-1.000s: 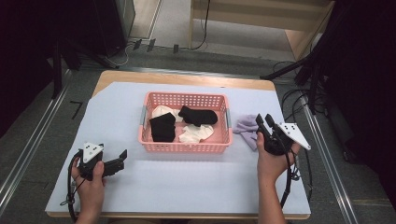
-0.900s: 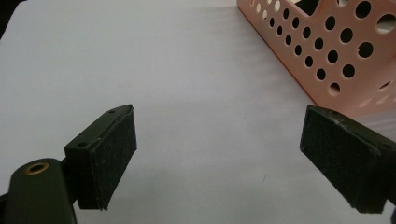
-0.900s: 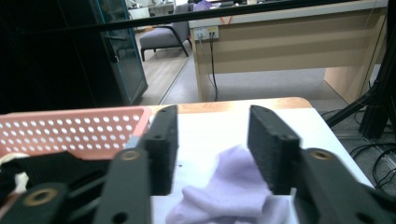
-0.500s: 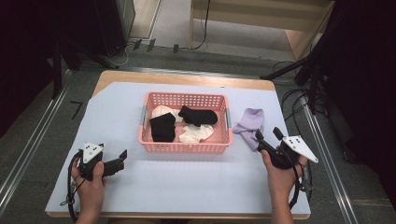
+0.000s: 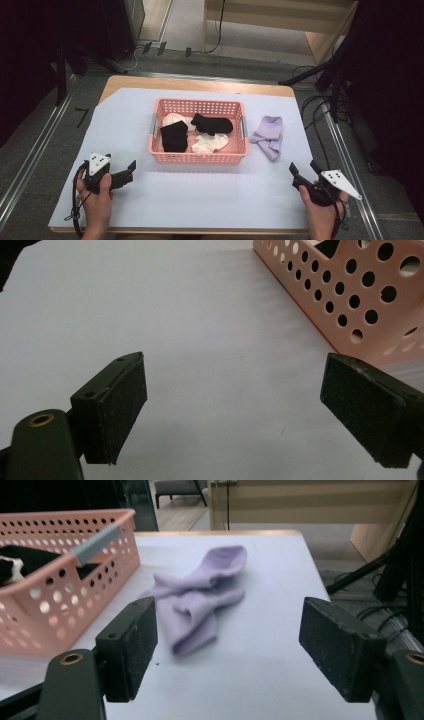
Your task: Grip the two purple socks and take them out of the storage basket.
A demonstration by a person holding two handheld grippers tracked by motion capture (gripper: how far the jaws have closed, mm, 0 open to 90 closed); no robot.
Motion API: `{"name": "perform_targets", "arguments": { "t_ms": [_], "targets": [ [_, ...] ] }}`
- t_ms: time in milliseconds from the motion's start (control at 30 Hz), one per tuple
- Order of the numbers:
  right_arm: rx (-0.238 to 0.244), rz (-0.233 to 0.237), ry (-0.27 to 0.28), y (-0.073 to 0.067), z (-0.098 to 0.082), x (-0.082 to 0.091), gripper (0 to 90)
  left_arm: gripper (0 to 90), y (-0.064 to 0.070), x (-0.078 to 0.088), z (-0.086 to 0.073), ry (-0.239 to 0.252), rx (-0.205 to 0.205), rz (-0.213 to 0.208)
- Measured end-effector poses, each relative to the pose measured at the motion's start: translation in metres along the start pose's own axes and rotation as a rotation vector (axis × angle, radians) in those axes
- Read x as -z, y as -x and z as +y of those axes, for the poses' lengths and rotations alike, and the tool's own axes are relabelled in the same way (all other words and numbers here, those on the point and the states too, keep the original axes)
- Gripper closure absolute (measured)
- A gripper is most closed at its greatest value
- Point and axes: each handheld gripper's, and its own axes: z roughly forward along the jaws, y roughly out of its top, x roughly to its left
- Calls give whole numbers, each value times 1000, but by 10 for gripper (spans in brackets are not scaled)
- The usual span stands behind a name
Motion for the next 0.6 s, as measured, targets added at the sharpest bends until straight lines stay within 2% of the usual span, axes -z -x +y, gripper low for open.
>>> {"name": "perform_targets", "arguments": {
  "t_ms": [133,300,400,600],
  "targets": [
    [15,-16,-34,7,-11,9,229,124,0,0,0,4,0,1],
    [11,-43,-48,14,-22,15,228,127,0,0,0,5,-1,0],
    [5,-42,-48,14,-25,13,228,127,1,0,0,7,-3,2],
    [40,-46,-84,9,-26,8,230,130,1,0,0,1,-8,3]
  ]
}}
